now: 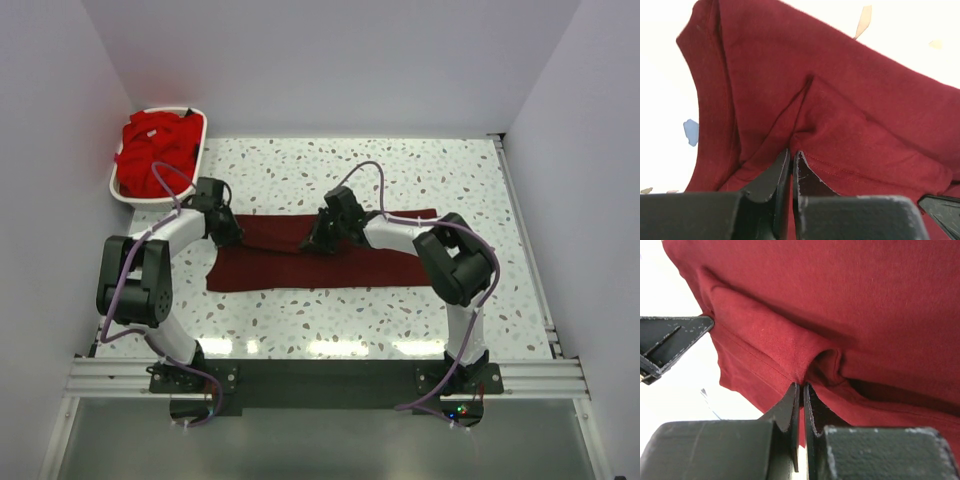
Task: Fold and stack the t-shirts
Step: Fold the tshirt
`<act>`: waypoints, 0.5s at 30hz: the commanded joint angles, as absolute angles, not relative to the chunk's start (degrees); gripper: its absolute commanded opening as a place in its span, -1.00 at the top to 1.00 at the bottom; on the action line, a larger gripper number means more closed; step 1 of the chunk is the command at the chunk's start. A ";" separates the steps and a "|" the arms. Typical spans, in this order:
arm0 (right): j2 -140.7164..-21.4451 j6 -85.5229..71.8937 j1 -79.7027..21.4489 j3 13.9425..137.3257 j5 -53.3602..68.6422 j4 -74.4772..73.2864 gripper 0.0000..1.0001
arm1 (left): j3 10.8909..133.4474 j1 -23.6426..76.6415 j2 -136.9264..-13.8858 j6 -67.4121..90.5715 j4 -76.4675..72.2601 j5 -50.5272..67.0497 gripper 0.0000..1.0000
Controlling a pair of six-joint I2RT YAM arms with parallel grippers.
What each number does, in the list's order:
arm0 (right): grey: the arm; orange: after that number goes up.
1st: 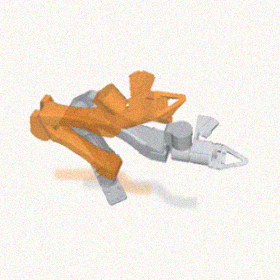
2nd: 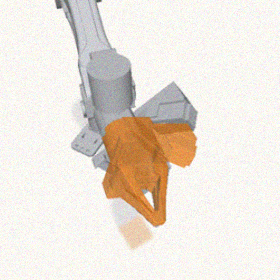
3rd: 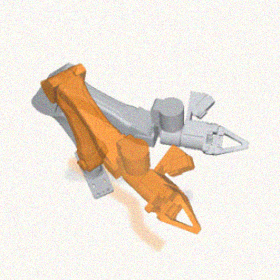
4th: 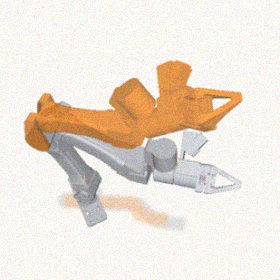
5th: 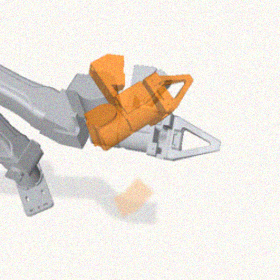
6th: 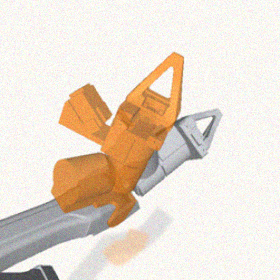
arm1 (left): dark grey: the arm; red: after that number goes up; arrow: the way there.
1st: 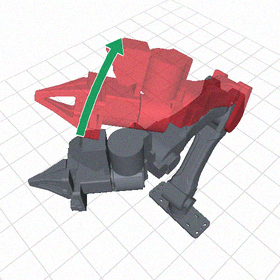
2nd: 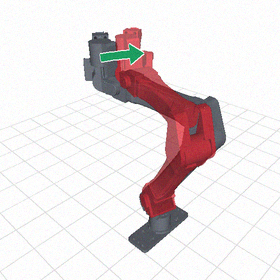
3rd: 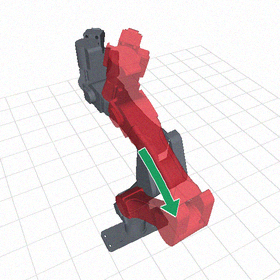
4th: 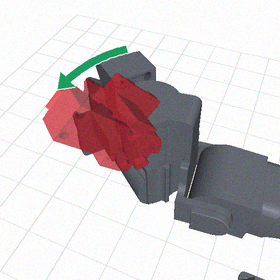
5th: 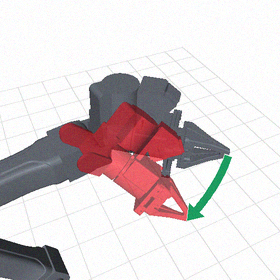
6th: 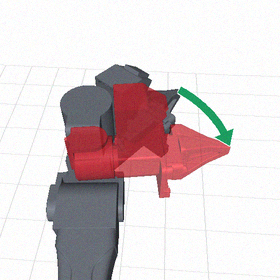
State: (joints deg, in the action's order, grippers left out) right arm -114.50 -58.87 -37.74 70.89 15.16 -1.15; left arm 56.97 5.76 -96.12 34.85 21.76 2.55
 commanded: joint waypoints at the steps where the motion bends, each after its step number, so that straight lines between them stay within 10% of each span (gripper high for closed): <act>1: -114.44 -56.17 -37.62 70.66 17.05 -3.43 1.00 | 55.99 5.45 -93.87 34.45 20.21 0.44 0.87; 15: -107.05 -45.53 -37.88 76.11 19.06 -13.98 0.05 | 58.18 5.45 -84.29 30.76 25.76 -2.82 0.14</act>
